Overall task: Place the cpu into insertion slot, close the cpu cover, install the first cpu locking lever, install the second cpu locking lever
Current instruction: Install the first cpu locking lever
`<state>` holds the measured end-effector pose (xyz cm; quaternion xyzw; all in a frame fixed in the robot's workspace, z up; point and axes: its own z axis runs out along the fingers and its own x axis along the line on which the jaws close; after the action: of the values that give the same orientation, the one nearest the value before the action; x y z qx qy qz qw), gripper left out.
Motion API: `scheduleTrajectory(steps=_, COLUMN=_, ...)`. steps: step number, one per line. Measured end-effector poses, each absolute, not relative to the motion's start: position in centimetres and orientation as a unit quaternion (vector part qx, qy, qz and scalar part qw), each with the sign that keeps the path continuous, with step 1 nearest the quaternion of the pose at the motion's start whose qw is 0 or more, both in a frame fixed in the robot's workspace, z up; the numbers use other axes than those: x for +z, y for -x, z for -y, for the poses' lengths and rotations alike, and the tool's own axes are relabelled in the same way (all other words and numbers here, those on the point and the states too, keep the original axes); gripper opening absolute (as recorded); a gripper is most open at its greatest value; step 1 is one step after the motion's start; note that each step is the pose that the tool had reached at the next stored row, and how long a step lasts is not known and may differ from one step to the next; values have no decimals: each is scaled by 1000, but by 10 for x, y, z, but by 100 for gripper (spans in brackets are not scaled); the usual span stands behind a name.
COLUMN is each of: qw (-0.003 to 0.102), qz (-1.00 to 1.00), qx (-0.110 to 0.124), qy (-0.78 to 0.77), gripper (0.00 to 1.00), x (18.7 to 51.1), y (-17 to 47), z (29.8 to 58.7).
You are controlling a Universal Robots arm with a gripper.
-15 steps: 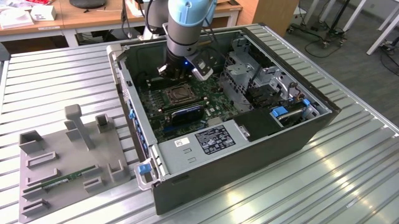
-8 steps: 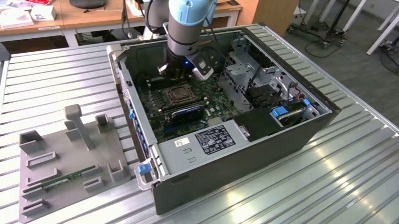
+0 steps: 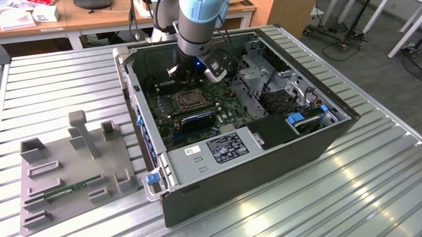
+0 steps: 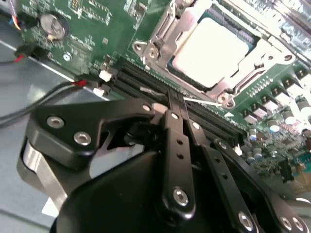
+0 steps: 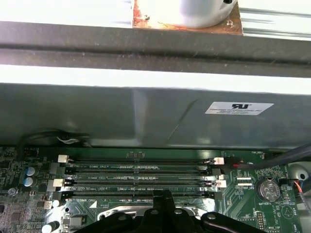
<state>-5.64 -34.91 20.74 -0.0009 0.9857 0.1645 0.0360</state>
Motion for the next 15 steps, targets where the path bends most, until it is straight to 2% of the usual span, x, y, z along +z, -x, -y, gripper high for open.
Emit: scheduleTrajectory(steps=15, qw=36, qz=-986, qx=163, qy=1, gripper=11, x=202, y=56, z=348)
